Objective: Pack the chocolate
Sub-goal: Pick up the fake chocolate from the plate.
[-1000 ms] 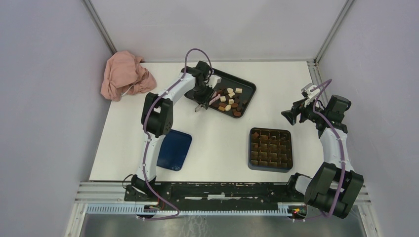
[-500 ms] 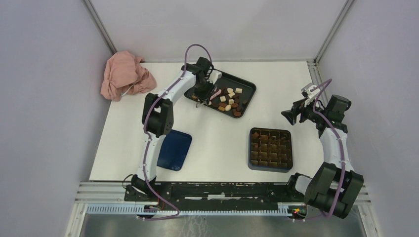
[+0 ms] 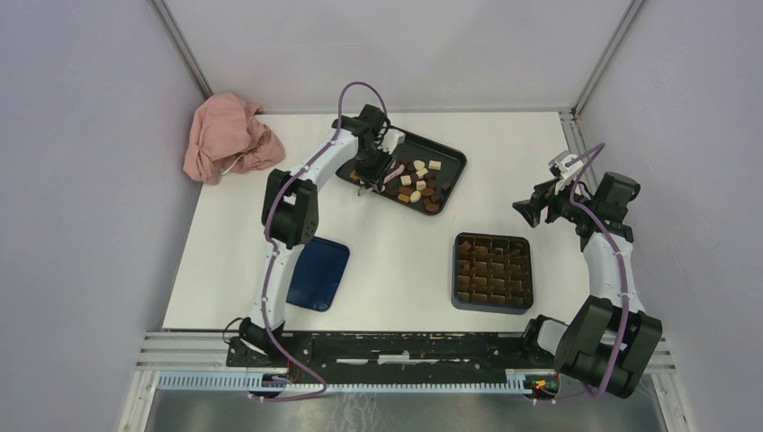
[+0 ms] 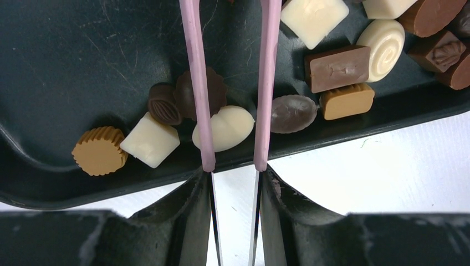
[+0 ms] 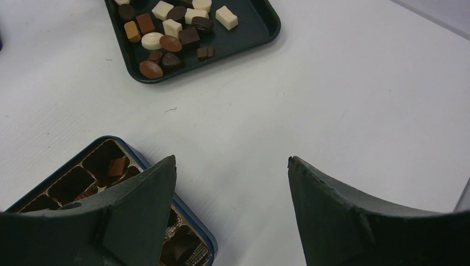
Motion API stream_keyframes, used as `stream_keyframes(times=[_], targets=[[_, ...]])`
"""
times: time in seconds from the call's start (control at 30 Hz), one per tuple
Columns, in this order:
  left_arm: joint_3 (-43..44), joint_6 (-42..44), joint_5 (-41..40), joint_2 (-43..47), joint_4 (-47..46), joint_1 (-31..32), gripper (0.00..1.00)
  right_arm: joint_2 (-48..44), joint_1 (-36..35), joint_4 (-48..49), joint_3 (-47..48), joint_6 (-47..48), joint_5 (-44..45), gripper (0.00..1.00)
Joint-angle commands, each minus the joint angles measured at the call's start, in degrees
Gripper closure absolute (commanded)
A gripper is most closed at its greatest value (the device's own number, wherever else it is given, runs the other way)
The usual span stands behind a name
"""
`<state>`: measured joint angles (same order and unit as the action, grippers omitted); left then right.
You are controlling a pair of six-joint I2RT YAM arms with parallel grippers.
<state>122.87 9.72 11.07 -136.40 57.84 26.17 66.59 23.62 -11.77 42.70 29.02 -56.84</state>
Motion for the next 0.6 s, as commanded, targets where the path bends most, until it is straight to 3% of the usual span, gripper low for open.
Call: stream_keyframes(times=[0.0, 0.3, 0.57], targets=[[4.0, -1.3, 2.3, -1.8, 0.7, 0.0, 0.59, 0.0, -0.1, 0.5, 2.4, 1.0, -1.3, 0.21], [4.7, -1.6, 2.1, -2.9, 2.0, 0.3, 0.61, -0.1, -0.1, 0.2, 2.6, 1.2, -1.3, 0.21], [4.6, -2.8, 2.1, -0.9, 1.8, 0.6, 0.83, -0.2, -0.1, 0.1, 2.7, 1.3, -1.3, 0.21]])
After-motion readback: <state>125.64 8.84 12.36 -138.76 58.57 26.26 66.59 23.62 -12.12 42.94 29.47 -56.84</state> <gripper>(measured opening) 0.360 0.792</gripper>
